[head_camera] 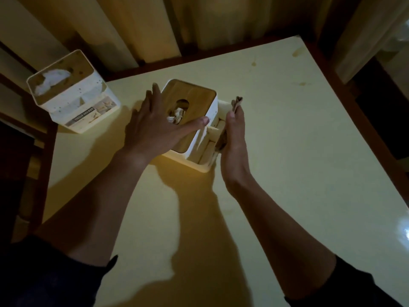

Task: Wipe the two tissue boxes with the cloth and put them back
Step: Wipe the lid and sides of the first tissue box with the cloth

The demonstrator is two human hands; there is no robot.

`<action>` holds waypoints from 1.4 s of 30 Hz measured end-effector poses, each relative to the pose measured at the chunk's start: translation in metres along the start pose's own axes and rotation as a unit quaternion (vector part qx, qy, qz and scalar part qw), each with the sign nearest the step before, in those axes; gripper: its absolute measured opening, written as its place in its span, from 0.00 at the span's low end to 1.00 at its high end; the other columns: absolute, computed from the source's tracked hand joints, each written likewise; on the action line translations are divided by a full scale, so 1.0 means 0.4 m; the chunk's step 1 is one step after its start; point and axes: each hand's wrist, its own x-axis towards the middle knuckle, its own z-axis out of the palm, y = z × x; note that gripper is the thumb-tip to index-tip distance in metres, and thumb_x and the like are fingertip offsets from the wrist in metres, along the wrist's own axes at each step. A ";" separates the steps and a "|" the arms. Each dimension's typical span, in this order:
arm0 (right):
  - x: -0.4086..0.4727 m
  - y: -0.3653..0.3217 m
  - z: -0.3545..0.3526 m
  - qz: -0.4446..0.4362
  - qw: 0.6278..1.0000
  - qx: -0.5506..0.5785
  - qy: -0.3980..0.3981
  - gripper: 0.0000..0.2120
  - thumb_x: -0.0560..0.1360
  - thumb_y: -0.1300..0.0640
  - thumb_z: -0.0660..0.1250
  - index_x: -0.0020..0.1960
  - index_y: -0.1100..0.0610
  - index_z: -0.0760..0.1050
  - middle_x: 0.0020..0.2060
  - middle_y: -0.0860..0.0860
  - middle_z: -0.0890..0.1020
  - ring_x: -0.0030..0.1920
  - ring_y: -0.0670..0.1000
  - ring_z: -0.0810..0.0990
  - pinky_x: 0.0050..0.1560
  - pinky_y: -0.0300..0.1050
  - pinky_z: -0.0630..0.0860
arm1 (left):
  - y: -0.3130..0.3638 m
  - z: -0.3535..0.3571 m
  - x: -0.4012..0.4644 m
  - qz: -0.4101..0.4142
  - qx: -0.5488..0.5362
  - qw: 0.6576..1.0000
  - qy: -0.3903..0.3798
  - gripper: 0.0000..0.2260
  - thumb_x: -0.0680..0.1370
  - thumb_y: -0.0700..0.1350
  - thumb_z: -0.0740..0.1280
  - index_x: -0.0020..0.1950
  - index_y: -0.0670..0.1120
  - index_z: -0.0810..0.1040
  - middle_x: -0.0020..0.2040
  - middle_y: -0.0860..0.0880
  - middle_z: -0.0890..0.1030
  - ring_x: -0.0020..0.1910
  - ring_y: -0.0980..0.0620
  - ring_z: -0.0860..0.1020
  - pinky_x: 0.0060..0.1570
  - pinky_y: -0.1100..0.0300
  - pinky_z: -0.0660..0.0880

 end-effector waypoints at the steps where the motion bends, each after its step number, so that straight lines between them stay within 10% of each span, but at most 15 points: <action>1: -0.024 -0.005 0.010 -0.011 1.000 -0.005 -0.002 0.37 0.82 0.29 0.53 0.84 0.50 0.58 0.81 0.52 0.68 0.81 0.56 0.67 0.78 0.70 0.66 | -0.001 0.005 0.003 -0.009 -0.005 1.000 0.008 0.62 0.61 0.86 0.59 0.84 0.55 0.38 0.85 0.48 0.47 0.83 0.41 0.51 0.78 0.38 0.52; 7: -0.254 0.033 0.051 -0.017 0.997 -0.041 -0.056 0.35 0.86 0.40 0.50 0.88 0.47 0.39 0.87 0.39 0.46 0.86 0.40 0.46 0.86 0.58 0.52 | -0.005 0.009 0.005 -0.025 -0.024 0.999 0.024 0.60 0.61 0.85 0.60 0.84 0.56 0.45 0.84 0.48 0.56 0.81 0.39 0.57 0.75 0.37 0.57; 13: 0.004 0.013 -0.004 0.045 0.998 -0.038 -0.017 0.40 0.77 0.22 0.52 0.78 0.48 0.70 0.74 0.53 0.77 0.76 0.54 0.75 0.77 0.67 0.69 | -0.002 0.006 0.002 -0.014 -0.029 0.999 0.042 0.57 0.61 0.84 0.62 0.81 0.53 0.53 0.79 0.48 0.65 0.77 0.39 0.65 0.71 0.40 0.64; 16: 0.102 -0.044 -0.041 0.090 0.994 -0.048 -0.025 0.32 0.83 0.28 0.48 0.65 0.46 0.82 0.59 0.51 0.88 0.62 0.52 0.86 0.71 0.63 0.77 | -0.002 0.010 0.007 -0.022 -0.030 0.999 0.038 0.58 0.61 0.84 0.62 0.82 0.54 0.51 0.79 0.48 0.64 0.77 0.39 0.64 0.71 0.39 0.64; 21: 0.159 -0.099 -0.049 0.081 0.993 -0.074 -0.039 0.31 0.89 0.39 0.44 0.60 0.50 0.84 0.50 0.52 0.90 0.51 0.51 0.90 0.51 0.49 0.81 | -0.002 0.013 0.011 -0.021 -0.031 0.999 0.039 0.57 0.62 0.83 0.63 0.81 0.54 0.51 0.80 0.49 0.63 0.77 0.39 0.64 0.70 0.41 0.64; 29: 0.195 -0.113 -0.038 0.119 0.978 -0.145 -0.088 0.36 0.86 0.32 0.44 0.72 0.52 0.80 0.69 0.57 0.83 0.68 0.57 0.82 0.75 0.64 0.73 | -0.002 0.018 0.011 -0.021 -0.024 0.998 0.051 0.56 0.62 0.83 0.63 0.81 0.55 0.51 0.79 0.49 0.64 0.76 0.39 0.65 0.70 0.40 0.65; 33: 0.149 -0.043 -0.027 0.107 0.991 -0.080 -0.011 0.37 0.81 0.27 0.45 0.66 0.47 0.83 0.60 0.50 0.87 0.62 0.53 0.85 0.72 0.62 0.76 | 0.004 0.016 0.007 -0.029 -0.036 0.997 0.061 0.56 0.62 0.83 0.63 0.81 0.55 0.54 0.78 0.49 0.66 0.75 0.39 0.67 0.69 0.41 0.66; 42: -0.176 0.041 0.096 0.048 0.998 -0.011 0.036 0.38 0.84 0.34 0.50 0.88 0.46 0.42 0.87 0.38 0.46 0.86 0.39 0.45 0.86 0.57 0.52 | 0.016 0.011 0.002 -0.035 -0.032 0.997 0.062 0.55 0.63 0.81 0.65 0.81 0.53 0.55 0.78 0.49 0.67 0.75 0.40 0.68 0.70 0.42 0.64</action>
